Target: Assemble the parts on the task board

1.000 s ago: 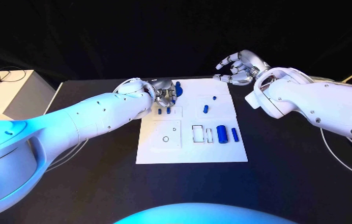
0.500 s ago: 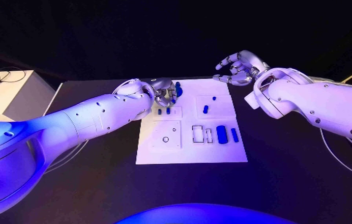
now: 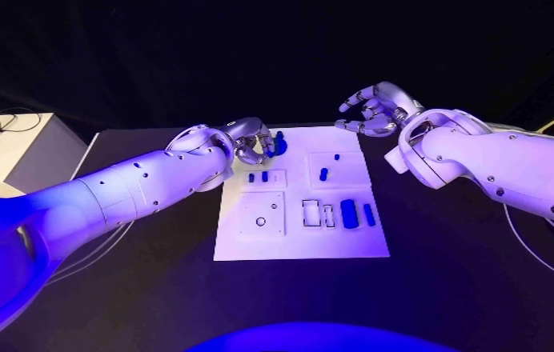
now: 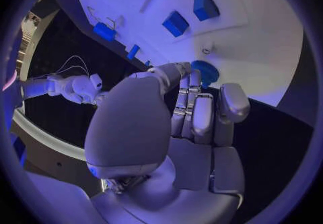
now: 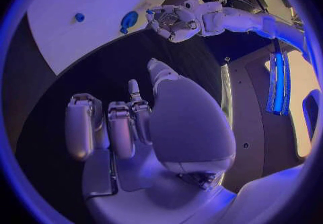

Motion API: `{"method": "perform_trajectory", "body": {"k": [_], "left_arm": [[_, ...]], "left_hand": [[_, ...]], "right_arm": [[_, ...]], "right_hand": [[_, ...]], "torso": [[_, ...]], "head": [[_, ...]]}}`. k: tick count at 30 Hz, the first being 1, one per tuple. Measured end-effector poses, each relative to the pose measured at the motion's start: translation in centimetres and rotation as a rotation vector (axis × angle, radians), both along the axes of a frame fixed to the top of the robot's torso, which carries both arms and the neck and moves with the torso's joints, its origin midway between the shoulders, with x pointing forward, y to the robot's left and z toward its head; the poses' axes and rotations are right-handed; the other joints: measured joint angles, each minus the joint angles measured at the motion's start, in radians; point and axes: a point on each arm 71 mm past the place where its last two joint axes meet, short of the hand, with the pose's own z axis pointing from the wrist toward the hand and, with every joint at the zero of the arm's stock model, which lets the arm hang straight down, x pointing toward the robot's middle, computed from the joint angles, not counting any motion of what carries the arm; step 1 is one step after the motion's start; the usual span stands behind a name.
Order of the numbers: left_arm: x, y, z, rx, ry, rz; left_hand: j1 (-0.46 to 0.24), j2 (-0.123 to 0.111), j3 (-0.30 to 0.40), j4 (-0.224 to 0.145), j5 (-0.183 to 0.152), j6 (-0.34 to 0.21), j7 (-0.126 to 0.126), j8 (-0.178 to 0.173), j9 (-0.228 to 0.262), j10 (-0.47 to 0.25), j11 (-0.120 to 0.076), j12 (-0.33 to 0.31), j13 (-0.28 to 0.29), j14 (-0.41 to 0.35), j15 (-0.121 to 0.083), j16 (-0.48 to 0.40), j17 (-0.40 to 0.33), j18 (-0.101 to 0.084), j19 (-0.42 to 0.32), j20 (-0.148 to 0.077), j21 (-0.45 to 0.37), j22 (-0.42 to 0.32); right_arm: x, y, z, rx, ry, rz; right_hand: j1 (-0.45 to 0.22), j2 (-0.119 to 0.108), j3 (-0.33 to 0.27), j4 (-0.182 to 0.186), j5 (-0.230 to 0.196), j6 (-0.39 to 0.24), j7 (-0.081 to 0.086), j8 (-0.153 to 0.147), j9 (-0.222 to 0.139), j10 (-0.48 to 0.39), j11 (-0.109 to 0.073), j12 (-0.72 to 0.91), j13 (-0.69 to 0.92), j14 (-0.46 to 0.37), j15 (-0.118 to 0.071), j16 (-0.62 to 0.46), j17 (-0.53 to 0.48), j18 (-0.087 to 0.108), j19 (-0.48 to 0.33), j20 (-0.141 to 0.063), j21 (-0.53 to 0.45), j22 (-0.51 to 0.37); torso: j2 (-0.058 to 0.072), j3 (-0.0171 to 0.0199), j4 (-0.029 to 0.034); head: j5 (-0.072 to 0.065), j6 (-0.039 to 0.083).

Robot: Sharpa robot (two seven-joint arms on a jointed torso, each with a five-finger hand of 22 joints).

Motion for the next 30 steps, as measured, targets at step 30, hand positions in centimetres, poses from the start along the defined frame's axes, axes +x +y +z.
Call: {"method": "perform_trajectory", "body": {"k": [30], "left_arm": [[0.3,1.9,-0.8,0.041,0.089,0.037]], "left_hand": [[-0.008,0.000,0.003,-0.003,0.000,0.000,0.000,-0.012,0.001,0.003,0.004,-0.020,-0.001,0.000,0.000,0.000,-0.017,0.000,0.000,0.000,0.000,-0.002]], "right_arm": [[0.0,-0.2,0.0,-0.001,0.001,-0.004]], "right_hand": [[0.000,0.000,0.000,0.000,0.000,0.000,0.000,0.000,0.000,0.000,0.000,0.000,0.001,0.000,0.000,0.000,0.000,0.000,0.000,0.000,0.000,0.001]], "torso": [[0.002,0.0012,-0.0022]], "head": [[0.010,-0.003]]}}
